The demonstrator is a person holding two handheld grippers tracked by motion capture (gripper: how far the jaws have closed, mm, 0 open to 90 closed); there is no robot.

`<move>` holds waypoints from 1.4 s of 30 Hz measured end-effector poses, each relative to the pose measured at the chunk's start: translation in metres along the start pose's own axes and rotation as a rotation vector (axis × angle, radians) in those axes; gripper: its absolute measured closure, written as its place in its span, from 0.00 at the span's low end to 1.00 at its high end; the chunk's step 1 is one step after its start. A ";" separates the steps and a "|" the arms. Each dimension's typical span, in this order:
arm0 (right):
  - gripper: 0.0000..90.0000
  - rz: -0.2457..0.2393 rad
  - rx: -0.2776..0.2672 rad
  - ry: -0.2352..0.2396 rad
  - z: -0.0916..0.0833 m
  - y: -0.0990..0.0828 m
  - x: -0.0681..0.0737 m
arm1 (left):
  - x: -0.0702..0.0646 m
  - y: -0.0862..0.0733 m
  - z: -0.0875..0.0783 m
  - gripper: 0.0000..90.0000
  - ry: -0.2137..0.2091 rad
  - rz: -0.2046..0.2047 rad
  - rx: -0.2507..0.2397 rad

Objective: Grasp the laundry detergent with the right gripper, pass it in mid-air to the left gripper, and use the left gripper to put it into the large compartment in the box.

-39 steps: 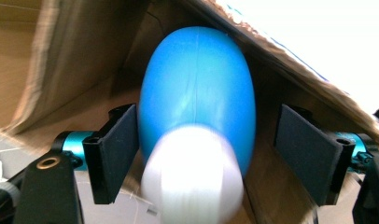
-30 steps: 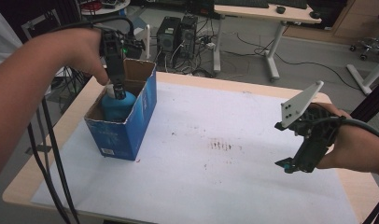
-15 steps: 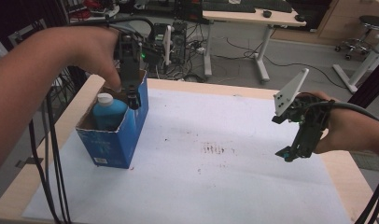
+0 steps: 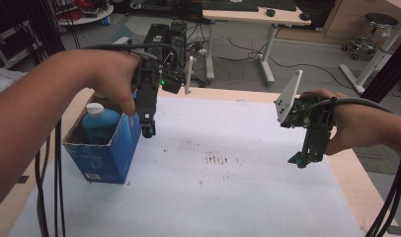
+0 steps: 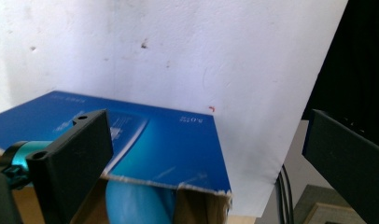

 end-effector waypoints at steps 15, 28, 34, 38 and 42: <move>0.01 -0.048 0.069 -0.016 0.004 -0.003 -0.011 | 0.015 0.005 0.018 0.02 0.005 0.036 0.019; 0.01 -0.032 0.053 -0.018 0.001 0.000 -0.015 | 0.012 0.005 0.021 0.02 0.009 0.033 0.018; 0.01 -0.032 0.049 -0.019 -0.001 0.000 -0.014 | 0.012 0.005 0.023 0.02 0.012 0.035 0.027; 0.01 -0.034 0.053 -0.021 -0.003 0.001 -0.014 | 0.011 0.006 0.021 0.02 0.016 0.036 0.019; 0.01 -0.037 0.053 -0.024 -0.004 0.003 -0.012 | 0.009 0.007 0.019 0.02 0.020 0.042 0.012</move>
Point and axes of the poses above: each handheld gripper's, and its own axes: z roughly forward along the jaws, y roughly out of its top, x roughly to its left, the point moved 5 cm from there along z, roughly forward along the jaws, and after that the axes turned 15 degrees about z, right-handed, at the moved point
